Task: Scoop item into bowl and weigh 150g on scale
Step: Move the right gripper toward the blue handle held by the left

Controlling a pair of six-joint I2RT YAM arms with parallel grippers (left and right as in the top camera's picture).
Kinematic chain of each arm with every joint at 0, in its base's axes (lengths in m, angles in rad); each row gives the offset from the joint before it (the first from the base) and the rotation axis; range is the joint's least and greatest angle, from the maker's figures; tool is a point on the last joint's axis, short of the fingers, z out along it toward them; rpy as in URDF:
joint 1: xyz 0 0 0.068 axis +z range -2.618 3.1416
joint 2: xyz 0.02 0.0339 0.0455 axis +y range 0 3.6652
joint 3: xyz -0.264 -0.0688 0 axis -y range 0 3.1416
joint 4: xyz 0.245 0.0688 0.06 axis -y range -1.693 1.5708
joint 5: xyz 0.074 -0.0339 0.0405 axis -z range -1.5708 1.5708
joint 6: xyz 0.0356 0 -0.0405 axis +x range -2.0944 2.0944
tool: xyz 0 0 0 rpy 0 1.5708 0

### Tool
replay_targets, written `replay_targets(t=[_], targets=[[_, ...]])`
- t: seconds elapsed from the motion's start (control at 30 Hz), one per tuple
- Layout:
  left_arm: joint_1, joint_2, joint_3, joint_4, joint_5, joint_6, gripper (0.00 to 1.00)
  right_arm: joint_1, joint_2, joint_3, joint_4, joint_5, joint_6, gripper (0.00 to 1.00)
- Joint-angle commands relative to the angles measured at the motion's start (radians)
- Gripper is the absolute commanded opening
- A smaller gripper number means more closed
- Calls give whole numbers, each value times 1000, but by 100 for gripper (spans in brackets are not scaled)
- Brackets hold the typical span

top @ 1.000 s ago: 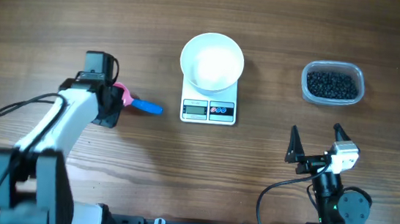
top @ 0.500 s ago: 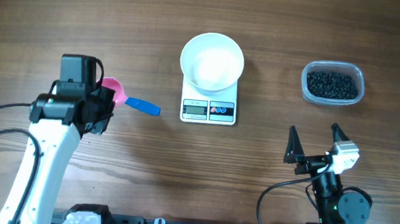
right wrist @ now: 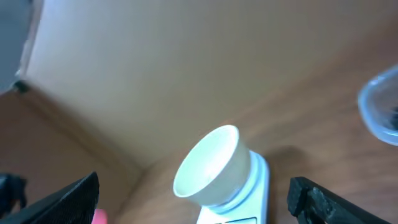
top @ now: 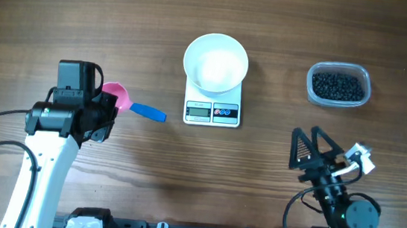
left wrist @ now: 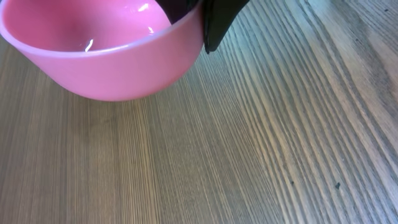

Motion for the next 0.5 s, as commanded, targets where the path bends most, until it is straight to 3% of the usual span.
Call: replay_targets(t=[0.0, 0.1, 0.33, 0.47], targets=[[3, -11, 34, -1, 23, 12, 4, -3, 42, 81, 8, -119, -82, 100], [3, -11, 47, -2, 40, 12, 4, -3, 134, 163, -32, -169, -110, 100], [3, -11, 79, -4, 109, 12, 4, -3, 485, 450, -330, -305, -249, 100], [3, -11, 79, -5, 152, 0, 4, -3, 661, 562, -349, -548, -273, 100]])
